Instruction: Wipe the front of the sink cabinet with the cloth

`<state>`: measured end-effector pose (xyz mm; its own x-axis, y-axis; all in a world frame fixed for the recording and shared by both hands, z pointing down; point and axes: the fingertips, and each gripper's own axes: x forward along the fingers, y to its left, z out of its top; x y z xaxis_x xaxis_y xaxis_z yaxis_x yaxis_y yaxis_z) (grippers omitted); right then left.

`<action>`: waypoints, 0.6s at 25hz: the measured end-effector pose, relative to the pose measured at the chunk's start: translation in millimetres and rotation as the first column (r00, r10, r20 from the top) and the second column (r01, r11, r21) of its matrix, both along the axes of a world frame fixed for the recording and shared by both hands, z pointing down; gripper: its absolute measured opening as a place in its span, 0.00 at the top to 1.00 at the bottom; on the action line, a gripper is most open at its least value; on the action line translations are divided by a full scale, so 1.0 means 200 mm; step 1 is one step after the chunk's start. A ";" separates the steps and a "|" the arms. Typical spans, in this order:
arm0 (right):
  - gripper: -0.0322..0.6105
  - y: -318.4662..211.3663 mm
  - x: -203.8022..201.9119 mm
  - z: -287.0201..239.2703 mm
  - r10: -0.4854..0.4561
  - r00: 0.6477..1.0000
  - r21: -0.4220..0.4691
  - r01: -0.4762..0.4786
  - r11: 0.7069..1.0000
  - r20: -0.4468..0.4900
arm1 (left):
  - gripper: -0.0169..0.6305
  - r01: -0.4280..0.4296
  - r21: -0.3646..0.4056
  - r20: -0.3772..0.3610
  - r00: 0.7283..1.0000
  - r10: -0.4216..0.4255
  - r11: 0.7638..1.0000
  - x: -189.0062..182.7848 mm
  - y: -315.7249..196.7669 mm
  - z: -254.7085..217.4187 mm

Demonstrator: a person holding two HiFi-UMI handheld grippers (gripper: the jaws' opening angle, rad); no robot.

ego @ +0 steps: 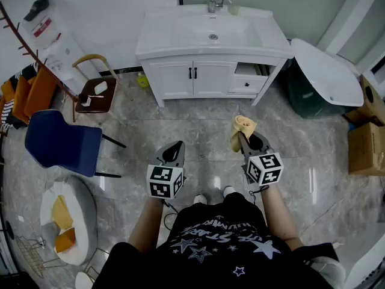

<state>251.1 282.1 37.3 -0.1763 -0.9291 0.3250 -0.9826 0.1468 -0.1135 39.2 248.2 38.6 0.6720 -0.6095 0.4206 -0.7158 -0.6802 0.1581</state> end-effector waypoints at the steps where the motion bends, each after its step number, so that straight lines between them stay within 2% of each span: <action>1: 0.85 -0.01 -0.01 -0.01 0.001 1.000 0.000 -0.001 1.000 0.000 | 0.95 0.003 0.000 0.001 1.000 -0.003 1.000 -0.01 -0.02 0.00; 10: 0.85 -0.13 -0.05 0.02 -0.047 0.999 -0.032 0.047 0.998 -0.006 | 0.95 0.054 0.005 0.004 0.999 -0.054 0.999 -0.05 -0.11 -0.02; 13: 0.85 -0.16 -0.12 0.03 -0.079 0.997 -0.036 0.079 0.996 0.004 | 0.95 0.072 -0.014 0.037 0.997 -0.072 0.997 -0.13 -0.09 0.03; 15: 0.85 -0.18 -0.16 0.03 -0.090 0.996 -0.024 0.091 0.996 0.015 | 0.95 0.098 -0.029 0.028 0.995 -0.097 0.995 -0.19 -0.08 0.05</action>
<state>219.8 245.5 43.4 -0.2639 -0.9011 0.3441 -0.9638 0.2320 -0.1315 2.1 231.3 48.4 0.5987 -0.6579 0.4568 -0.7825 -0.6022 0.1582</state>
